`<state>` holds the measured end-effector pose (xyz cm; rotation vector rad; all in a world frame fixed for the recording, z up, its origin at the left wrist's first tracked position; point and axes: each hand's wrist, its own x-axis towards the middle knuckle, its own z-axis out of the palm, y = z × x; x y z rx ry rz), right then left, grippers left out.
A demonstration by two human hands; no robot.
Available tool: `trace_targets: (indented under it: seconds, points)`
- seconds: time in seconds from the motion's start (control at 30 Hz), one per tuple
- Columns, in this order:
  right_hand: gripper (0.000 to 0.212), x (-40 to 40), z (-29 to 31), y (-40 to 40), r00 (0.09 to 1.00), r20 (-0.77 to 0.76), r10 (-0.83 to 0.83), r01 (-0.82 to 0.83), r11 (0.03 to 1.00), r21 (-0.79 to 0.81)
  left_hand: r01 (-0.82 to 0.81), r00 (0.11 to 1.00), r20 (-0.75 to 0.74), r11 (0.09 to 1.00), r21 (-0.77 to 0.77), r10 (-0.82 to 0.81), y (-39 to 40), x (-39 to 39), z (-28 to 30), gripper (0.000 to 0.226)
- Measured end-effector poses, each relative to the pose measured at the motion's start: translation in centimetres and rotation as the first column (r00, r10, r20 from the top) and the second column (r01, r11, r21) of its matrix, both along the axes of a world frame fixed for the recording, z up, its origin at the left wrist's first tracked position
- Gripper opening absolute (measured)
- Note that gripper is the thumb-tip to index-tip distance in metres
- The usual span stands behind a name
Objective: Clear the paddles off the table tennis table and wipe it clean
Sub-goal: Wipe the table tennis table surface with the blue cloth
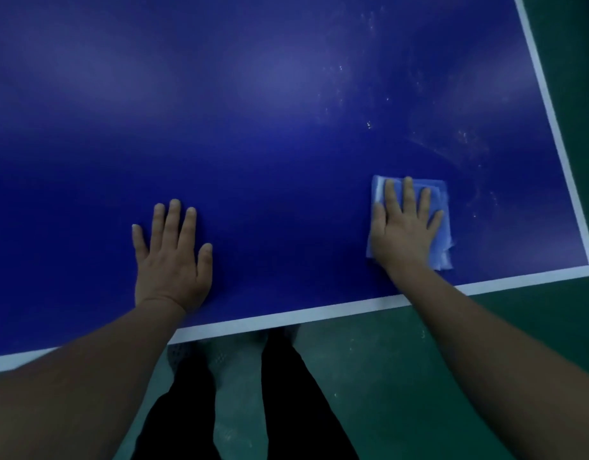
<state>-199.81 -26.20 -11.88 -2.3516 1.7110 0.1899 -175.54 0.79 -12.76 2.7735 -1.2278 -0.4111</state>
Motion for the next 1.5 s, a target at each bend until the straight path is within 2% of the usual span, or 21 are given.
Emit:
trace_targets:
  seconds: [0.07,0.13,0.23,0.33,0.4,0.5,0.57,0.63,0.67,0.73,0.8,0.87,0.9,0.93,1.0,1.07,1.1,1.2,1.27,1.33,1.5]
  points:
    - [0.054,3.4,-0.3,2.9,0.998,0.034,-0.05,0.052,0.998,-0.044,0.001,1.0,-0.002,1.0,-0.007,-0.001,0.1,0.1,0.0,0.073]
    - [0.056,7.1,-0.8,9.2,0.986,0.082,0.142,-0.134,0.986,-0.101,0.001,1.0,-0.01,0.999,-0.042,-0.001,0.2,0.2,0.0,0.073]
    - [0.055,9.3,-0.7,18.8,0.857,0.116,0.502,-0.499,0.865,-0.058,-0.02,0.999,-0.037,0.995,-0.098,0.017,0.5,0.4,0.1,0.072]
    - [0.052,7.1,-1.2,16.6,0.734,0.168,0.658,-0.653,0.752,-0.093,-0.02,0.999,-0.04,0.994,-0.108,0.016,0.4,0.3,0.2,0.073]
    - [0.053,5.2,-1.6,10.6,0.795,0.14,0.59,-0.576,0.807,-0.129,-0.013,0.999,-0.033,0.997,-0.082,0.011,0.3,0.3,0.3,0.073]
    - [0.056,2.9,-0.9,-0.2,0.967,0.037,0.251,-0.249,0.967,-0.056,-0.015,1.0,-0.013,1.0,-0.026,0.014,0.2,0.2,0.2,0.074]
    - [0.057,2.4,0.1,-4.3,0.998,0.041,0.055,-0.056,0.998,0.016,-0.018,1.0,0.0,1.0,-0.001,0.018,0.0,0.2,0.1,0.075]
    - [0.057,3.2,0.0,-4.2,0.996,0.065,-0.055,0.055,0.998,-0.001,-0.025,1.0,-0.008,1.0,0.002,0.025,-0.1,0.1,0.1,0.075]
    - [0.057,4.2,-0.3,-2.7,0.998,0.06,-0.038,0.04,0.998,-0.043,-0.031,0.999,-0.014,0.999,-0.007,0.031,-0.1,0.1,0.2,0.075]
    - [0.057,6.1,-0.8,1.9,0.982,0.063,0.18,-0.173,0.979,-0.108,-0.038,0.999,-0.017,0.999,-0.031,0.037,-0.5,0.3,0.4,0.076]
    - [0.056,6.8,-1.0,5.6,0.848,0.049,0.528,-0.522,0.848,-0.094,-0.017,1.0,-0.007,0.999,-0.042,0.017,-1.4,0.5,0.7,0.076]
    - [0.056,7.0,-0.7,4.3,0.682,0.029,0.731,-0.729,0.683,-0.047,-0.009,1.0,0.004,0.998,-0.059,0.009,-3.4,1.4,0.8,0.076]
    - [0.056,7.2,-0.8,2.3,0.658,0.029,0.753,-0.751,0.658,-0.053,-0.016,1.0,0.004,0.998,-0.065,0.016,-4.7,2.0,0.9,0.077]
    - [0.057,7.4,-0.7,0.0,0.68,0.025,0.733,-0.73,0.68,-0.066,-0.029,1.0,0.005,0.997,-0.065,0.029,-6.1,2.6,0.9,0.076]
    - [0.061,8.2,-0.9,-4.2,0.824,0.015,0.566,-0.563,0.822,-0.083,-0.063,0.998,0.021,0.997,-0.045,0.064,-8.9,4.3,0.9,0.072]
    - [0.061,8.9,-1.2,-4.7,0.875,0.009,0.484,-0.479,0.87,-0.116,-0.092,0.995,0.031,0.995,-0.039,0.093,-11.6,6.2,0.8,0.07]
    - [0.059,8.9,-1.1,-3.5,0.844,0.016,0.537,-0.53,0.837,-0.139,-0.101,0.994,0.031,0.994,-0.044,0.103,-12.6,7.1,0.9,0.07]
    - [0.053,8.8,-1.4,-0.9,0.604,0.02,0.796,-0.788,0.601,-0.136,-0.112,0.993,0.036,0.992,-0.059,0.114,-15.8,10.2,0.7,0.07]
    - [0.053,11.1,-1.1,-3.3,0.519,0.046,0.853,-0.845,0.521,-0.12,-0.118,0.991,0.056,0.992,-0.038,0.12,-17.3,12.1,0.6,0.071]
    - [0.054,15.0,-1.4,-7.2,0.553,0.064,0.831,-0.821,0.557,-0.126,-0.144,0.987,0.062,0.989,-0.035,0.146,-18.8,14.1,0.5,0.071]
    - [0.059,26.1,-1.3,-18.1,0.714,0.046,0.699,-0.685,0.71,-0.163,-0.172,0.985,0.024,0.985,-0.023,0.172,-23.8,17.7,0.6,0.074]
